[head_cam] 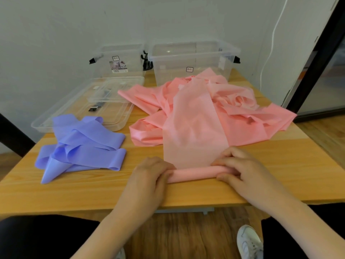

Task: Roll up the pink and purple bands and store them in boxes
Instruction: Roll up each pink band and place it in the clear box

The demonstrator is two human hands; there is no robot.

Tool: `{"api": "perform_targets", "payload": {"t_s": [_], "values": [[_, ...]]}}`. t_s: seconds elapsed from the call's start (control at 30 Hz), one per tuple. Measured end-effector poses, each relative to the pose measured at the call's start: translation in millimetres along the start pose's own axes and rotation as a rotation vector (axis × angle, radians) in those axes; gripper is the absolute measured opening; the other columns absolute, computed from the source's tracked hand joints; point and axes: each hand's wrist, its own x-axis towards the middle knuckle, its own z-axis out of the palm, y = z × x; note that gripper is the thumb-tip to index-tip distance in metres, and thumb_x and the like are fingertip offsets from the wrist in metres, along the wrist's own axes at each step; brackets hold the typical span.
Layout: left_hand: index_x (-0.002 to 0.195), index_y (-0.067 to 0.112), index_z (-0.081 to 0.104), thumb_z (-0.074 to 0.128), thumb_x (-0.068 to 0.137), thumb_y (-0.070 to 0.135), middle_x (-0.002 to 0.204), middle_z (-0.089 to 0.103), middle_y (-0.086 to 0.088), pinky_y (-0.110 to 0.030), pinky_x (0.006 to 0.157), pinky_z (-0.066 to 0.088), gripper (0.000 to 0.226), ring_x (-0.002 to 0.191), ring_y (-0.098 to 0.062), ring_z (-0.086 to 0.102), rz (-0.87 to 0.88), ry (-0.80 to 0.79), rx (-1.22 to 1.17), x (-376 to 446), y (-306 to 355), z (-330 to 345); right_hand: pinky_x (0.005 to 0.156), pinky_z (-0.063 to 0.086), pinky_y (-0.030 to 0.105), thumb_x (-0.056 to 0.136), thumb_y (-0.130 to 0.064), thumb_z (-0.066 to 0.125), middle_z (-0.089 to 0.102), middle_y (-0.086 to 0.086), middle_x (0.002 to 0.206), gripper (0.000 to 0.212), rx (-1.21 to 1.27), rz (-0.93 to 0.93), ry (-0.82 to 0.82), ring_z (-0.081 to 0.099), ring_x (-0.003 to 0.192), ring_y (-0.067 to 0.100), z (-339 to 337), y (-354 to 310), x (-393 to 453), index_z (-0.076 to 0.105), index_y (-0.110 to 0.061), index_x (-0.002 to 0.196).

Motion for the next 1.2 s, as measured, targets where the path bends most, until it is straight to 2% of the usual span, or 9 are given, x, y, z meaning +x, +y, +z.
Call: {"api": "perform_targets", "payload": {"t_s": [0.1,0.23,0.3,0.37,0.5,0.63,0.8,0.97,1.2], "values": [[0.111,0.027,0.065,0.037,0.082,0.054,0.098,0.049,0.013,-0.015,0.082,0.034,0.050,0.091,-0.002,0.039,0.061,-0.098,0.059,-0.2,-1.1,2.2,0.079,0.033,0.007,0.086,-0.016,0.060,0.056,-0.020,0.093,0.021,0.040,0.014,0.008,0.048,0.096,-0.007,-2.7,-0.9,1.0,0.063,-0.035,0.094],[0.107,0.025,0.064,0.057,0.085,0.030,0.089,0.050,0.030,0.002,0.078,0.032,0.024,0.088,0.014,0.048,-0.030,0.033,-0.051,0.2,4.5,2.9,0.080,0.029,-0.003,0.088,-0.017,0.057,0.053,-0.031,0.100,0.026,0.092,0.073,0.038,0.045,0.097,-0.021,-5.6,-0.7,0.2,0.055,-0.042,0.096],[0.105,0.027,0.063,0.062,0.085,0.012,0.089,0.052,0.033,0.003,0.075,0.034,0.025,0.088,0.019,0.050,-0.100,0.083,-0.074,0.5,6.0,2.6,0.082,0.027,-0.004,0.090,-0.019,0.054,0.050,-0.032,0.106,0.027,0.113,0.069,0.054,0.041,0.101,-0.023,-5.5,-1.6,-1.1,0.051,-0.043,0.101],[0.112,0.027,0.060,0.058,0.088,0.010,0.098,0.057,0.027,0.004,0.078,0.032,0.030,0.094,0.011,0.054,-0.105,0.077,-0.091,-0.2,11.7,3.4,0.081,0.025,-0.007,0.093,-0.022,0.048,0.044,-0.034,0.113,0.027,0.247,0.116,0.086,0.034,0.101,-0.031,-4.0,-5.3,-3.3,0.048,-0.045,0.105],[0.134,0.025,0.038,0.048,0.093,0.016,0.124,0.038,0.017,0.009,0.089,0.011,0.043,0.118,0.004,0.035,-0.031,-0.021,-0.062,-5.0,27.9,17.7,0.081,0.023,-0.009,0.094,-0.018,0.046,0.039,-0.037,0.118,0.034,0.336,0.155,0.067,0.030,0.102,-0.033,3.1,-8.1,-5.6,0.044,-0.050,0.105],[0.105,0.022,0.057,0.057,0.080,-0.004,0.107,0.051,0.014,0.005,0.082,0.025,0.036,0.099,0.008,0.045,-0.053,0.022,-0.103,-1.2,21.8,15.2,0.083,0.026,-0.004,0.085,-0.008,0.060,0.050,-0.030,0.106,0.039,0.130,0.114,0.033,0.042,0.103,-0.018,-6.5,-1.3,-3.1,0.051,-0.045,0.092],[0.094,0.021,0.069,0.054,0.080,0.012,0.090,0.059,0.016,-0.001,0.079,0.033,0.023,0.089,0.003,0.051,-0.027,0.017,-0.078,-0.6,17.5,11.8,0.076,0.029,0.000,0.082,-0.016,0.065,0.057,-0.027,0.085,0.027,0.010,0.114,0.033,0.045,0.095,-0.011,-16.7,1.7,-7.4,0.059,-0.041,0.080],[0.101,0.024,0.061,0.058,0.084,0.006,0.080,0.054,0.024,0.000,0.066,0.033,0.025,0.081,0.014,0.050,-0.051,0.023,-0.111,-1.0,22.1,10.7,0.065,0.039,0.008,0.079,-0.016,0.064,0.062,-0.015,0.076,0.022,0.110,0.185,0.119,0.053,0.079,-0.006,-16.1,1.7,-12.1,0.060,-0.037,0.076],[0.098,0.028,0.062,0.051,0.081,0.043,0.098,0.047,0.014,-0.008,0.068,0.038,0.025,0.084,-0.002,0.046,0.049,0.004,0.031,-4.9,20.2,15.7,0.063,0.039,0.018,0.077,-0.023,0.064,0.058,-0.010,0.078,0.016,-0.052,0.166,0.171,0.052,0.074,0.003,-14.5,6.0,-15.3,0.056,-0.035,0.070]]}}
